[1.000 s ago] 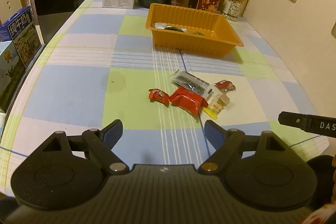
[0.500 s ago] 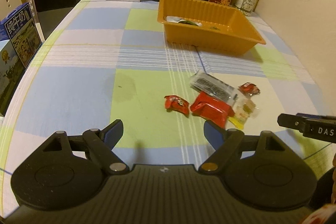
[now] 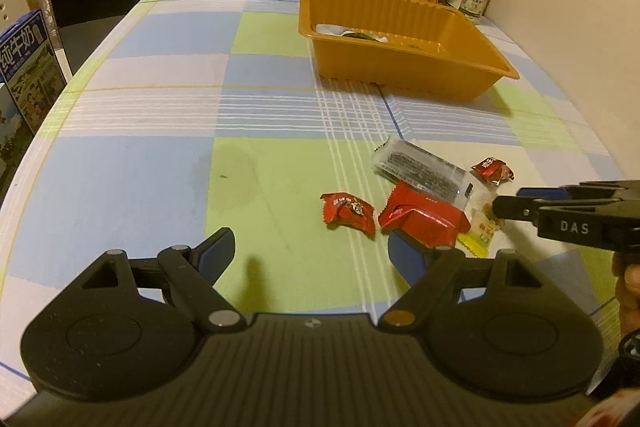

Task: Organize snacks
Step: 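Grasp the clear-wrapped candy with the right gripper while the left grasps a red candy, then lift both held candies and carry them over the orange tray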

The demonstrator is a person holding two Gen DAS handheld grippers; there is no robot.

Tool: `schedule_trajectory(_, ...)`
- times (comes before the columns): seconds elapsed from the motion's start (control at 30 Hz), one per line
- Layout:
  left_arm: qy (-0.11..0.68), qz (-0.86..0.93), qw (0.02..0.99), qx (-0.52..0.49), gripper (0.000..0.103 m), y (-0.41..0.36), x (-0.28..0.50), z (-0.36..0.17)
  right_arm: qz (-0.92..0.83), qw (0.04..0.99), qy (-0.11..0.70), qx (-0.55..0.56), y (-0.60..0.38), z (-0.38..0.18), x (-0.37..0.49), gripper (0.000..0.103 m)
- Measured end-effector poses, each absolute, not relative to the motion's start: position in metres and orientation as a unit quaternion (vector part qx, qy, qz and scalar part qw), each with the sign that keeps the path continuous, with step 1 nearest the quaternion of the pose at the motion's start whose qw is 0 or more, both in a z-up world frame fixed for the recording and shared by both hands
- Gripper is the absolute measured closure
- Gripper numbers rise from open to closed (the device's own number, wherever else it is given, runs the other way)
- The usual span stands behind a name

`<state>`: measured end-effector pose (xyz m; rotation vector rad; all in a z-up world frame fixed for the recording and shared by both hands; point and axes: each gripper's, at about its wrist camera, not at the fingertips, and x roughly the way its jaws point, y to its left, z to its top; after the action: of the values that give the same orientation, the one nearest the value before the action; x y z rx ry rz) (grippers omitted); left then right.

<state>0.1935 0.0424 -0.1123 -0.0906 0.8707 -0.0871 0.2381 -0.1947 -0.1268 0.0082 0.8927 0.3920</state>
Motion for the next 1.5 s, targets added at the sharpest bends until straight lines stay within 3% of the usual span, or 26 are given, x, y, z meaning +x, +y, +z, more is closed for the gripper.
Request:
schedule_trajectory(0.17,0.425,-0.052,0.902,-0.047,0.021,0.041,0.197,-0.116,0.2,0.88,0.43,-0.021,-0.187,-0.132,0.243,0.069)
schedule_trajectory(0.27,0.427,-0.059,0.901,-0.041,0.021,0.038,0.199,-0.118,0.203,0.88,0.428,-0.029,-0.184,-0.133,0.242,0.082)
schedule_trajectory(0.63,0.411,-0.083,0.907,0.022,0.028,0.024,0.215,-0.125,0.165,0.89,0.423,0.051,-0.21,-0.113,0.222,0.083)
schedule_trajectory(1.0,0.402,-0.107,0.905,0.086,0.048,0.011,0.231,-0.138,0.16,0.887,0.429,0.063,-0.209,-0.112,0.214,0.083)
schedule_trajectory(1.3,0.403,-0.125,0.903,0.078,0.078,0.009,0.231,-0.138,0.156,0.886,0.431,0.067,-0.21,-0.112,0.214,0.083)
schedule_trajectory(1.5,0.411,-0.099,0.905,0.045,0.081,0.02,0.223,-0.131,0.154,0.888,0.428,0.068,-0.21,-0.108,0.21,0.083)
